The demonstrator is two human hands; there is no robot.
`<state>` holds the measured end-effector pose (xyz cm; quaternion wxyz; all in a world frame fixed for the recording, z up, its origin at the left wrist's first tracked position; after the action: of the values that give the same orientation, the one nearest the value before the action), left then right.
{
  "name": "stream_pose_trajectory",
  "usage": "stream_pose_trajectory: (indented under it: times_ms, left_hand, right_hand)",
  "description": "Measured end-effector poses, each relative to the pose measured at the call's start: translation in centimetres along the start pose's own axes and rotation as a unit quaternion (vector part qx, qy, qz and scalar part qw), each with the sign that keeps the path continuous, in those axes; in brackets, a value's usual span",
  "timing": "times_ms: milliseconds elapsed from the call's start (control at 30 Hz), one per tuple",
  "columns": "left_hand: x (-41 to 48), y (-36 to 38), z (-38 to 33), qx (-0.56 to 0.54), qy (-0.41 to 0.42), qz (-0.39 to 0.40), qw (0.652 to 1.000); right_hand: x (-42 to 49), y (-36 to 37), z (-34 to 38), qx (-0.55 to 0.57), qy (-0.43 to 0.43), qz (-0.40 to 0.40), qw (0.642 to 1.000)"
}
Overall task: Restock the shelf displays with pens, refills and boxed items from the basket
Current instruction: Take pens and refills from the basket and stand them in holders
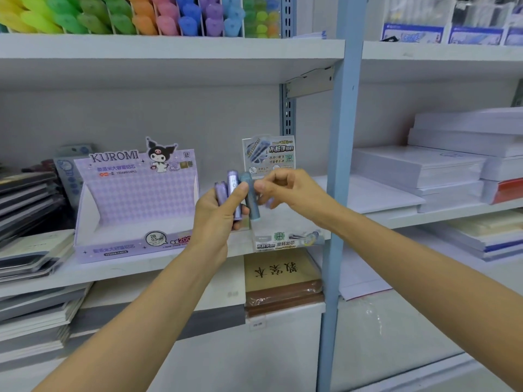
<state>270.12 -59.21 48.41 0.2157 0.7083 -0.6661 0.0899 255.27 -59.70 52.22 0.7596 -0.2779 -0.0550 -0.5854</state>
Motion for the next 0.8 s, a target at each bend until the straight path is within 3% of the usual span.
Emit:
stream_pose_trajectory:
  times_ms: [200,367,500,800]
  left_hand:
    - [-0.5,1.7,-0.6,0.027,-0.008,0.057,0.998]
    - [-0.6,1.9,-1.0,-0.057,-0.050,0.071,0.995]
    - [-0.4,1.1,-0.3,-0.059,-0.093,0.072,0.991]
    - [-0.5,1.1,1.0,-0.037,-0.079,0.133,0.987]
  right_hand:
    - [0.0,-0.9,1.1,0.030,-0.033,0.009,0.999]
    - [0.7,-5.3,1.3,0.081,-0.044,-0.122,0.988]
    - [1.8,-7.9,-0.2,-0.035,-0.017,-0.238,0.971]
    - [4.8,-6.2,-5.0,-0.202,0.033,-0.212,0.956]
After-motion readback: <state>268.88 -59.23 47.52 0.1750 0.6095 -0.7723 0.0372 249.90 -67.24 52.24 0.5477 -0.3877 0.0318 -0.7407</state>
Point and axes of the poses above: each hand's wrist, its own x-axis towards the middle knuckle, its own y-axis out of the palm, z = x × y, the point moved 7 cm from there along x, towards the middle knuckle, and after that the axes turned 6 degrees about y, right-handed, at the moved point
